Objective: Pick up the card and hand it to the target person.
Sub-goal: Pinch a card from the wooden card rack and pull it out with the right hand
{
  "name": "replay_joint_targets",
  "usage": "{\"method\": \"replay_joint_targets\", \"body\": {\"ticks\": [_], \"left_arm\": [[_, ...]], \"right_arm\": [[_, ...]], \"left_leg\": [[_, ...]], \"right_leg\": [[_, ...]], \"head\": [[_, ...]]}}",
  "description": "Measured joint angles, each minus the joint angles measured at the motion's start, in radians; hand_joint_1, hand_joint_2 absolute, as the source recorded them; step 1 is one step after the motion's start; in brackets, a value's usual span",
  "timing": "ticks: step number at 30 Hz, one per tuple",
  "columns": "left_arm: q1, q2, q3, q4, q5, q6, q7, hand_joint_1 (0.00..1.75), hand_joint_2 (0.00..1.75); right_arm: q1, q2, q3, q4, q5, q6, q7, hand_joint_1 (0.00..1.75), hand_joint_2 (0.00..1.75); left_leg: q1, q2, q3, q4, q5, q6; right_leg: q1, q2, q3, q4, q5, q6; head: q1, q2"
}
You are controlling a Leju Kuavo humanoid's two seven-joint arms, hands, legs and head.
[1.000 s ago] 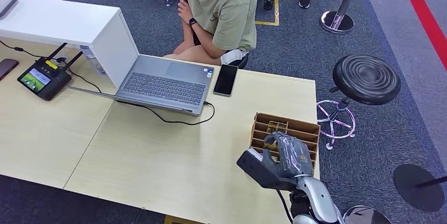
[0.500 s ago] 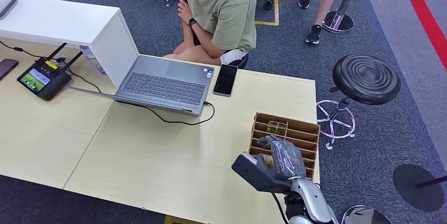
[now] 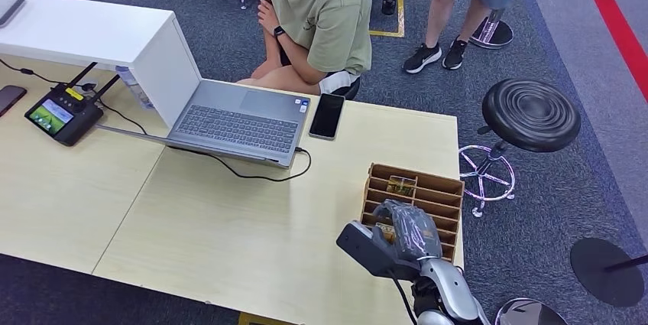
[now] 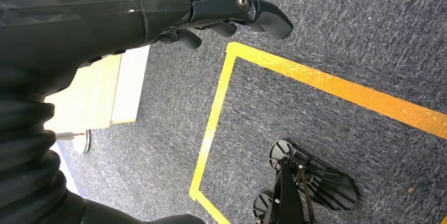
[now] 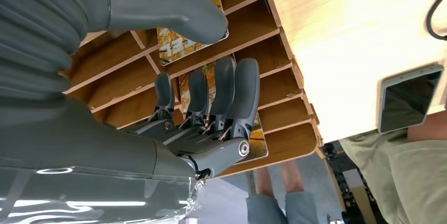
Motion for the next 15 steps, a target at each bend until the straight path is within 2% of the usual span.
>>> {"method": "replay_joint_targets", "body": {"ticks": [8,15], "left_arm": [[0.000,0.000,0.000,0.000,0.000,0.000,0.000,0.00,1.75],[0.000,0.003,0.000,0.000,0.000,0.000,0.000,0.00,1.75]], "right_arm": [[-0.001,-0.001,0.000,0.017,-0.008,-0.001,0.005,0.96,1.75],[-0.001,-0.001,0.000,0.036,-0.014,-0.001,0.011,0.99,1.75]], "left_leg": [[0.000,0.000,0.000,0.000,0.000,0.000],[0.000,0.000,0.000,0.000,0.000,0.000]], "right_leg": [[0.000,0.000,0.000,0.000,0.000,0.000],[0.000,0.000,0.000,0.000,0.000,0.000]], "head": [[0.000,0.000],[0.000,0.000]]}}
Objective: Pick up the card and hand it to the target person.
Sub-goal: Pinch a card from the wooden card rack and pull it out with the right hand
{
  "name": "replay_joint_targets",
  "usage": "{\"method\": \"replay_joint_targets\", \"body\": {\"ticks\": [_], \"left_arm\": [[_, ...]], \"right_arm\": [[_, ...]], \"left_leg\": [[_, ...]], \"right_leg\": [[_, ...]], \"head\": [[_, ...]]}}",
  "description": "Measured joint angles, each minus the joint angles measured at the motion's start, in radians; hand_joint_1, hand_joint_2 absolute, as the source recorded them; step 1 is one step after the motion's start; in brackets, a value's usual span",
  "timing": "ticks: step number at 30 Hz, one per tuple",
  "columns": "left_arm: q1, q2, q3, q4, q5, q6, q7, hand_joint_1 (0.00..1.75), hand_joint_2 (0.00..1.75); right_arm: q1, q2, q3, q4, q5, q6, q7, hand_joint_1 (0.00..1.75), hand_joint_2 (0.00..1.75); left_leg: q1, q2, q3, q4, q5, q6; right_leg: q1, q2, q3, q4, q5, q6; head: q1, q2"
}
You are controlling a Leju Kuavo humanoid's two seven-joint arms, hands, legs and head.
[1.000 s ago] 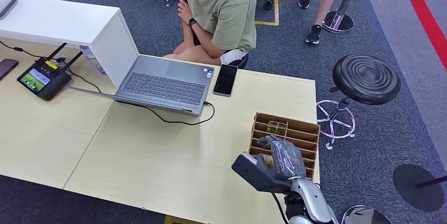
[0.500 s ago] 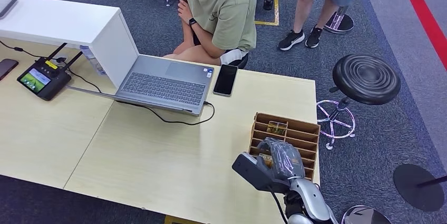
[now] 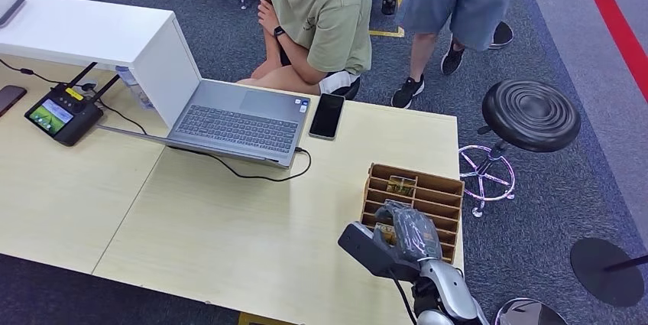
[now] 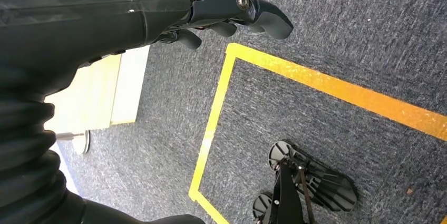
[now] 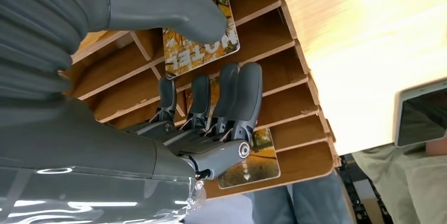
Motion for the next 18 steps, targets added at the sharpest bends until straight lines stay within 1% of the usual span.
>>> {"method": "replay_joint_targets", "body": {"ticks": [7,12,14,18], "left_arm": [[0.000,0.002,0.000,0.000,0.000,0.000,0.000,0.00,1.75],[0.000,0.002,0.000,0.000,0.000,0.000,0.001,0.00,1.75],[0.000,0.002,0.000,0.000,0.000,0.000,0.003,0.00,1.75],[0.000,0.002,0.000,0.000,0.000,0.000,0.004,0.00,1.75]], "right_arm": [[-0.002,-0.001,0.000,0.016,0.001,-0.001,0.006,1.05,1.75],[-0.002,-0.002,0.000,0.018,0.001,-0.001,0.013,1.17,1.75],[-0.002,-0.003,0.000,0.018,0.001,-0.001,0.014,1.24,1.75],[-0.002,-0.003,0.000,0.020,0.002,-0.001,0.015,1.47,1.75]], "left_leg": [[0.000,0.000,0.000,0.000,0.000,0.000],[0.000,0.000,0.000,0.000,0.000,0.000],[0.000,0.000,0.000,0.000,0.000,0.000],[0.000,0.000,0.000,0.000,0.000,0.000]], "right_leg": [[0.000,0.000,0.000,0.000,0.000,0.000],[0.000,0.000,0.000,0.000,0.000,0.000],[0.000,0.000,0.000,0.000,0.000,0.000],[0.000,0.000,0.000,0.000,0.000,0.000]], "head": [[0.000,0.000],[0.000,0.000],[0.000,0.000],[0.000,0.000]]}}
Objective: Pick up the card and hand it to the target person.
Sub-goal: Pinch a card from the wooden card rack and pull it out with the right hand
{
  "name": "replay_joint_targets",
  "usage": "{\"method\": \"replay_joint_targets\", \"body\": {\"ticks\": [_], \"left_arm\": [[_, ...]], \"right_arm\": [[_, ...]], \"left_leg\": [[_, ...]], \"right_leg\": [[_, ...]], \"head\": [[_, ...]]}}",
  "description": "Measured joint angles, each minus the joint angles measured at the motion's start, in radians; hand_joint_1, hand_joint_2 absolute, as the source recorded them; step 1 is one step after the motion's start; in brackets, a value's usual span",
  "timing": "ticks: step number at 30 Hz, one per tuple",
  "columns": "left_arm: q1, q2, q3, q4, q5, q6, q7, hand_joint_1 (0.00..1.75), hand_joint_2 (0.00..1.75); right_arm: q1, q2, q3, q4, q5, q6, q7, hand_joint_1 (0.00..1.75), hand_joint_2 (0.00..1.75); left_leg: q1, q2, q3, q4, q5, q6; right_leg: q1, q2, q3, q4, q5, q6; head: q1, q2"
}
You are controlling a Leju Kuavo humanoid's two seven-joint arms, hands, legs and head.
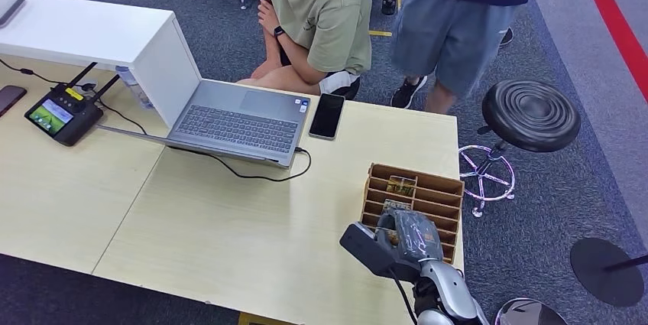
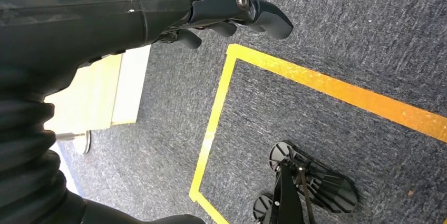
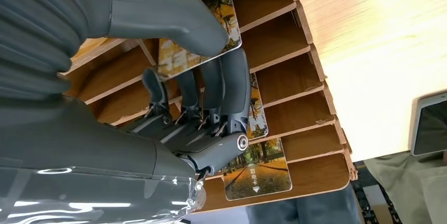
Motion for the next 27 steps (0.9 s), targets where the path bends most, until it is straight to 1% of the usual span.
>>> {"method": "replay_joint_targets", "body": {"ticks": [2,6,7,11,14,21,24,27], "left_arm": [[0.000,0.000,0.000,0.000,0.000,0.000,0.000,0.00,1.75],[0.000,0.000,0.000,0.000,0.000,-0.008,-0.003,0.00,0.00],[0.000,0.001,0.000,0.000,0.001,-0.013,-0.004,0.00,0.00],[0.000,0.002,0.003,0.000,0.012,-0.034,-0.017,0.00,1.75],[0.000,0.004,0.008,0.000,0.014,-0.047,-0.033,0.00,1.75],[0.000,0.008,0.011,0.000,0.014,-0.056,-0.039,0.00,1.75],[0.000,0.008,0.014,0.000,0.016,-0.051,-0.033,0.00,1.75],[0.001,0.008,0.016,0.000,0.016,-0.047,-0.030,0.00,1.75]], "right_arm": [[0.000,0.000,0.000,0.000,0.000,0.000,0.000,1.56,1.75],[-0.002,0.000,0.000,0.001,0.001,0.000,0.000,1.60,1.75],[-0.002,0.000,0.000,0.001,0.001,0.000,0.000,1.61,1.75],[-0.005,0.000,0.000,0.002,0.001,0.000,0.000,1.64,1.75],[-0.008,0.000,0.000,0.003,0.002,0.000,0.000,1.64,1.75],[-0.008,-0.003,0.000,0.003,0.000,-0.012,-0.011,1.64,1.75],[-0.008,-0.005,-0.002,0.002,-0.031,-0.037,-0.039,1.64,1.75],[-0.005,-0.007,-0.007,-0.008,-0.099,-0.091,-0.095,1.64,1.75]], "left_leg": [[0.000,0.000,0.000,0.000,0.000,0.000],[0.000,0.000,0.000,0.000,0.000,0.000],[0.000,0.000,0.000,0.000,0.000,0.000],[0.000,0.000,0.000,0.000,0.000,0.000],[0.000,0.000,0.000,0.000,0.000,0.000],[0.000,0.000,0.000,0.000,0.000,0.000],[0.000,0.000,0.000,0.000,0.000,0.000],[0.000,0.000,0.001,0.000,0.000,0.000]], "right_leg": [[0.000,0.000,0.000,0.000,0.000,0.000],[0.000,0.000,0.000,0.000,0.000,0.000],[0.000,0.000,0.000,0.000,0.000,0.000],[0.000,0.000,0.000,0.000,0.000,0.000],[0.000,0.000,0.000,0.000,0.000,0.000],[0.000,0.000,0.000,0.000,0.000,0.000],[0.000,0.001,0.000,0.000,0.000,0.000],[0.000,0.001,0.000,0.000,0.000,0.000]], "head": [[0.000,0.000],[0.000,0.000],[0.000,0.000],[0.000,0.000],[0.000,0.000],[0.000,0.000],[0.000,0.000],[0.000,0.000]]}}
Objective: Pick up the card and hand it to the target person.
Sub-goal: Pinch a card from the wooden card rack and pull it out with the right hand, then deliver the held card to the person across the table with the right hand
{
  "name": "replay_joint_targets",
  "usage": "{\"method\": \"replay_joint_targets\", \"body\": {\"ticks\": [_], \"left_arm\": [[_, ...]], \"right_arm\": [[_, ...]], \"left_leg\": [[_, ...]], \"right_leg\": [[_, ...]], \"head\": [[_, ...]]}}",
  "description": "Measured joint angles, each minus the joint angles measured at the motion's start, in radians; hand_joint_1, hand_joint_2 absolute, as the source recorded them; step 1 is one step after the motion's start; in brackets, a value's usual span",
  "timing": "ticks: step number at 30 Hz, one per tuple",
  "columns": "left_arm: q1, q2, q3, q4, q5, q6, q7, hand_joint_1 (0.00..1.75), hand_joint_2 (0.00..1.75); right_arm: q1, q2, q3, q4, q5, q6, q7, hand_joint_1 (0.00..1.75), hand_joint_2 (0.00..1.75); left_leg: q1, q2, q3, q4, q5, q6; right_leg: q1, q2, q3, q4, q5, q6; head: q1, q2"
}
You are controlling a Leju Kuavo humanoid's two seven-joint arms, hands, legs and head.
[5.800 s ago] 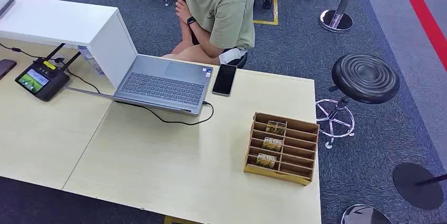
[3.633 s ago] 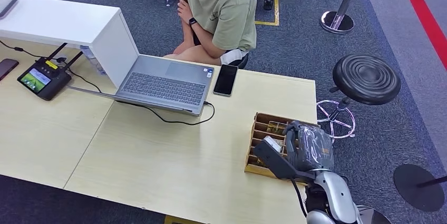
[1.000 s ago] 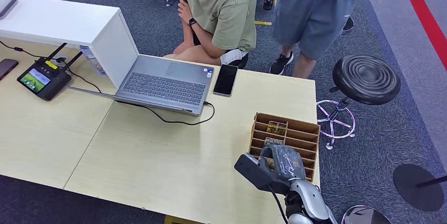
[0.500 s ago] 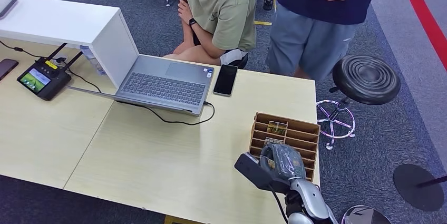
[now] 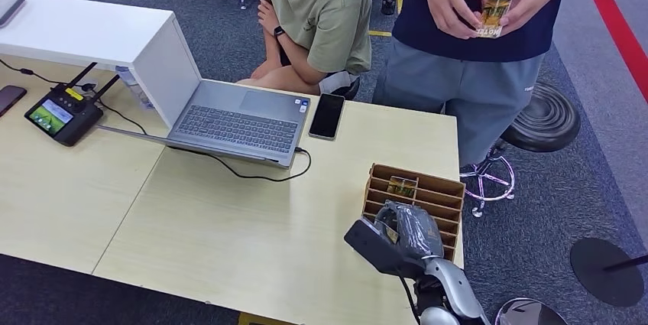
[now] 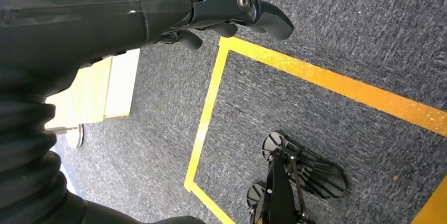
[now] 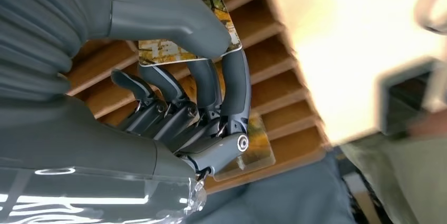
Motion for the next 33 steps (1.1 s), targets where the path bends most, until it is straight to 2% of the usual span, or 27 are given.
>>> {"method": "replay_joint_targets", "body": {"ticks": [9,14,18,23,33], "left_arm": [[0.004,-0.001,0.001,0.000,0.002,0.005,0.010,0.00,1.75],[0.006,-0.003,0.001,0.000,0.001,0.005,0.014,0.00,1.75],[0.006,-0.006,0.001,0.000,-0.002,0.005,0.018,0.00,1.75],[0.006,-0.010,0.001,0.000,-0.003,0.005,0.020,0.00,1.75],[0.005,-0.011,0.001,0.000,-0.003,0.006,0.028,0.00,1.75]], "right_arm": [[0.039,-0.018,-0.101,-0.164,-0.176,-0.162,-0.191,1.64,1.75],[0.075,-0.021,-0.180,-0.284,-0.293,-0.244,-0.325,1.64,1.75],[0.105,-0.021,-0.235,-0.364,-0.328,-0.281,-0.399,1.64,1.75],[0.132,-0.021,-0.278,-0.431,-0.341,-0.293,-0.429,1.64,1.75],[0.146,-0.017,-0.311,-0.470,-0.353,-0.287,-0.433,1.64,1.75]], "left_leg": [[0.000,0.000,0.000,0.000,0.000,0.000],[0.000,0.000,0.001,0.000,0.000,0.000],[0.000,0.000,0.001,0.000,0.000,0.000],[0.000,0.000,0.001,0.000,0.000,0.000],[0.000,0.000,0.001,0.000,0.000,0.000]], "right_leg": [[0.000,0.001,0.000,0.000,0.000,0.000],[0.000,0.001,0.000,0.000,0.000,0.000],[0.000,0.001,0.000,0.000,0.000,0.000],[0.000,0.001,0.000,0.000,0.000,0.000],[0.000,0.001,0.000,0.000,0.000,0.000]], "head": [[0.000,0.000],[0.000,0.000],[0.000,0.000],[0.000,0.000],[0.000,0.000]]}}
